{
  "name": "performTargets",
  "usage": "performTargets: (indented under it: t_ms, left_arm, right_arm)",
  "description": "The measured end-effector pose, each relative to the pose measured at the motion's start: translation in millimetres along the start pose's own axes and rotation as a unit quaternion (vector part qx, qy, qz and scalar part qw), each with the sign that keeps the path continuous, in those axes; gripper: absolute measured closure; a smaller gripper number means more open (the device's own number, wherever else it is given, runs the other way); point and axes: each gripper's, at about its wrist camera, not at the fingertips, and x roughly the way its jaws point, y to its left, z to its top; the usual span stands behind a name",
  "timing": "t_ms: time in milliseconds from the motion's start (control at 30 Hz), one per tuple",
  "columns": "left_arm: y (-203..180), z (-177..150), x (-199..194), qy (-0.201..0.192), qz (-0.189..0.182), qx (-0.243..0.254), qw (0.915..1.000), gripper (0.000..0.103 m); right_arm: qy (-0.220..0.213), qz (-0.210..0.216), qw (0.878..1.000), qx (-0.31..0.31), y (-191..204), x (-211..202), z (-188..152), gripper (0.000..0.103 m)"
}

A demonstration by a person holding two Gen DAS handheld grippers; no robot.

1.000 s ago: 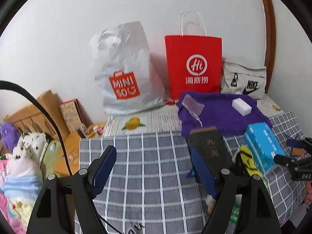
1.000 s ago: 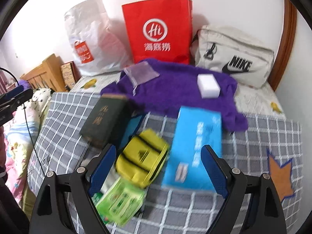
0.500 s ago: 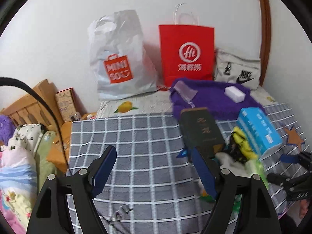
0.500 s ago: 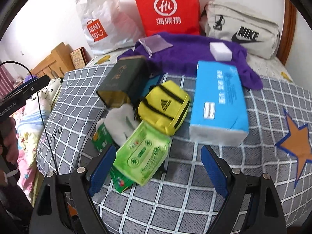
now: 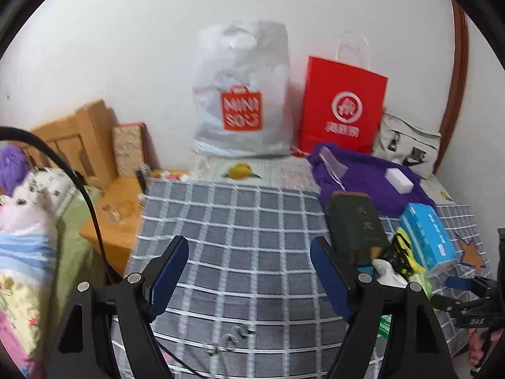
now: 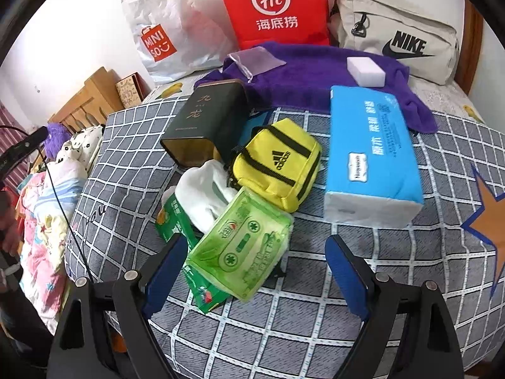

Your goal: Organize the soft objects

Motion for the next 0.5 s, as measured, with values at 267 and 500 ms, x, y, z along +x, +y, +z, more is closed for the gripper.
performTargets:
  t_ms: [267,500]
  left_arm:
    - [-36.7,-20.5,34.6,0.046,-0.034,0.032,0.9979,0.025]
    - [-76.3,-40.4,62.9,0.092,-0.093,0.082,0.988,0.025]
  right_arm:
    - [0.032,0.017,0.999,0.011,5.9,35.2,1.5,0.015]
    - [0.023,0.005,1.0,-0.004,8.6,37.4,-0.7,0.031]
